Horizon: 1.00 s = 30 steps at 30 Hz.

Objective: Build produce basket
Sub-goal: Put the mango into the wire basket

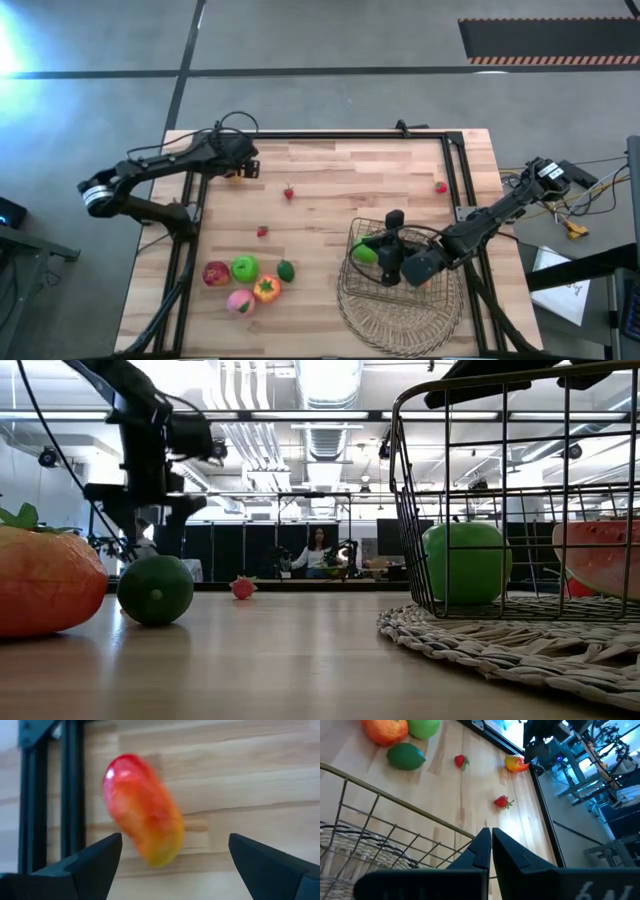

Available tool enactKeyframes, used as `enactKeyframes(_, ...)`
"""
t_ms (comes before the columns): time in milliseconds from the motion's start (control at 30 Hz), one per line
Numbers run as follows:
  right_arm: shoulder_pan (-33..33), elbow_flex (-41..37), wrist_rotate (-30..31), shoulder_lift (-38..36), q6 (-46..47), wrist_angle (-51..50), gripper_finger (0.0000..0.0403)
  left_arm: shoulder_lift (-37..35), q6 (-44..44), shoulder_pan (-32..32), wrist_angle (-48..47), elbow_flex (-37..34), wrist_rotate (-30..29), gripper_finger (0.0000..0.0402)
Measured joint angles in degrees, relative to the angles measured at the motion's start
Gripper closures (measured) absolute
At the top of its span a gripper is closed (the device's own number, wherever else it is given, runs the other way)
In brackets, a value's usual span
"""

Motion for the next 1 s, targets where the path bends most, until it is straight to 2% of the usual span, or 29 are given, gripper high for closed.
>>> enactKeyframes(133, 0.84, -0.05, -0.04, -0.02, 1.7, 0.0, 0.0394, 1.86, -3.36, 1.56, 0.7, -1.66, -2.86, 0.0052)
enactKeyframes(433, 3.64, -0.53, -0.06, -0.04, 3.96, 0.03, 0.0394, 7.59, -3.25, 4.28, 10.57, -4.28, -2.7, 0.0052)
enactKeyframes(800, 5.92, -0.7, -0.04, -0.04, 6.49, 0.04, 0.0394, 15.38, 1.2, 5.09, 16.28, -4.09, -2.38, 0.0053)
enactKeyframes(1000, 6.15, -0.96, -0.02, -0.07, 8.07, -0.15, 0.0394, 17.2, 3.91, 5.01, 19.05, -4.23, -2.42, 0.0093)
